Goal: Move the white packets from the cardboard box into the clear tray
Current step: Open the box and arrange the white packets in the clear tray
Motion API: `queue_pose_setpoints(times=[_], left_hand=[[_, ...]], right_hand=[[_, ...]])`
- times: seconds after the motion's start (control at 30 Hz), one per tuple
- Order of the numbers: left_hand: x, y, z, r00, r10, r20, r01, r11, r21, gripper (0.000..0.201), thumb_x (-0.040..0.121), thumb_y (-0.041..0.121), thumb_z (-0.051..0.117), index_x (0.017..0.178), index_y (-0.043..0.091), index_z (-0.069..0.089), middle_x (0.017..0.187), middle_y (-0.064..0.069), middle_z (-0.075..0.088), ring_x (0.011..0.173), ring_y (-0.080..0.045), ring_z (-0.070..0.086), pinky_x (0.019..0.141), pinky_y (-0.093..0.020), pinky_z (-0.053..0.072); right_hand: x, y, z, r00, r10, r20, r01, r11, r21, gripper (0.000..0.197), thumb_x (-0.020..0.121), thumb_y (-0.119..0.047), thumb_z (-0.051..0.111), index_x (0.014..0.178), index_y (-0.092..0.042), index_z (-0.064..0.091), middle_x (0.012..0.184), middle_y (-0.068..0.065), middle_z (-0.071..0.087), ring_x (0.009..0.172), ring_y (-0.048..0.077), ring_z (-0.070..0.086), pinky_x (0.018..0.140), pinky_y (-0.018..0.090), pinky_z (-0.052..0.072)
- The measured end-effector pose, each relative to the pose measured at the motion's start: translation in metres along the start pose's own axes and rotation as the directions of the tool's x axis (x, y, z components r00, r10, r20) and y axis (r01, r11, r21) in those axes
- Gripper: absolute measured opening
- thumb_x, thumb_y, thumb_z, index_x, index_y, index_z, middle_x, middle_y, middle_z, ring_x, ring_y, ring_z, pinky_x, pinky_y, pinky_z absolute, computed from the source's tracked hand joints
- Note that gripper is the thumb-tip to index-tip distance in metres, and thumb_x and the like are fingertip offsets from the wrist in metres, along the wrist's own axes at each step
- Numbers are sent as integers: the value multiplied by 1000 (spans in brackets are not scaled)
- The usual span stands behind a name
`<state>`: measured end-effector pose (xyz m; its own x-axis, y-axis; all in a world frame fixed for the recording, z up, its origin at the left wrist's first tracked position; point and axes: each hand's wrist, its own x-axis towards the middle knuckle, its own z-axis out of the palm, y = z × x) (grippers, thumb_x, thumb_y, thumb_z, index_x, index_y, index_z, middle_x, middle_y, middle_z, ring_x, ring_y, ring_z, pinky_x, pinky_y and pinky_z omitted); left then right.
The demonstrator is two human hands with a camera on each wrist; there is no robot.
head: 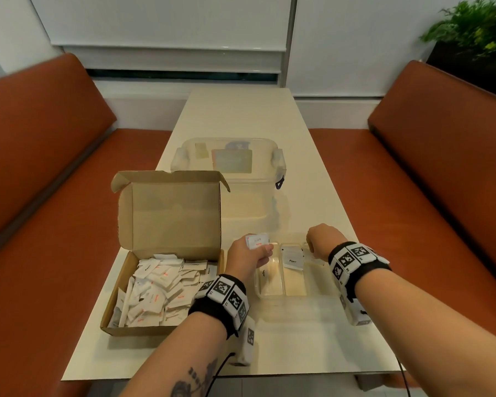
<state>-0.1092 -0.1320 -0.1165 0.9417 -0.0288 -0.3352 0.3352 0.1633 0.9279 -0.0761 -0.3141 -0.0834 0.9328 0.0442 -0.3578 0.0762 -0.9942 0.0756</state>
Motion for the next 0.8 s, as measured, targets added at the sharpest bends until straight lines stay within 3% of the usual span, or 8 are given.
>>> queue_pose_setpoints(times=[0.13, 0.3, 0.47, 0.57, 0.67, 0.8], left_hand=[[1, 0, -1, 1000, -7, 9, 6, 1000, 17, 20, 81, -2, 70, 94, 10, 60, 88, -11, 64, 79, -19, 65, 77, -27, 56], [2, 1, -1, 1000, -16, 1, 16, 999, 28, 28, 82, -2, 69, 108, 5, 59, 95, -14, 64, 85, -23, 65, 78, -27, 56], [1, 2, -1, 1000, -5, 15, 5, 998, 55, 21, 81, 0, 71, 90, 16, 59, 91, -11, 66, 80, -19, 67, 75, -25, 57], [1, 4, -1, 999, -10, 45, 7, 998, 67, 22, 79, 0, 73, 89, 15, 60, 89, -11, 67, 78, -19, 68, 72, -26, 59], [-1, 6, 2, 995, -19, 95, 10, 996, 94, 24, 74, -4, 74, 90, 9, 62, 89, -15, 67, 76, -23, 67, 70, -28, 59], [-4, 9, 6, 987, -27, 157, 14, 996, 85, 27, 71, -9, 75, 91, 6, 63, 85, -13, 65, 70, -21, 65, 66, -28, 59]], right_hand=[[1, -1, -2, 1000, -8, -1, 8, 1000, -5, 27, 87, 4, 45, 102, -3, 66, 107, 13, 67, 79, 22, 51, 80, 29, 49], [0, -1, -3, 1000, -14, 5, 14, 1000, -13, 27, 86, 5, 45, 103, -1, 66, 107, 14, 67, 82, 23, 56, 80, 29, 49], [-2, 0, -4, 1000, -18, -13, 19, 999, 49, 24, 87, 3, 48, 101, -3, 66, 105, 12, 66, 95, 28, 63, 79, 29, 50], [-2, -6, -8, 988, -51, -143, 74, 984, 163, 12, 88, -9, 54, 93, -9, 65, 93, 5, 65, 82, 21, 59, 69, 25, 44], [-6, -18, -13, 962, -81, -262, 198, 866, 459, 13, 86, -24, 64, 87, -12, 68, 80, -4, 61, 73, 12, 56, 61, 20, 41], [-13, -31, -20, 967, -125, -222, 248, 661, 708, 14, 82, -24, 71, 86, -10, 72, 73, -6, 66, 62, 7, 57, 52, 17, 49]])
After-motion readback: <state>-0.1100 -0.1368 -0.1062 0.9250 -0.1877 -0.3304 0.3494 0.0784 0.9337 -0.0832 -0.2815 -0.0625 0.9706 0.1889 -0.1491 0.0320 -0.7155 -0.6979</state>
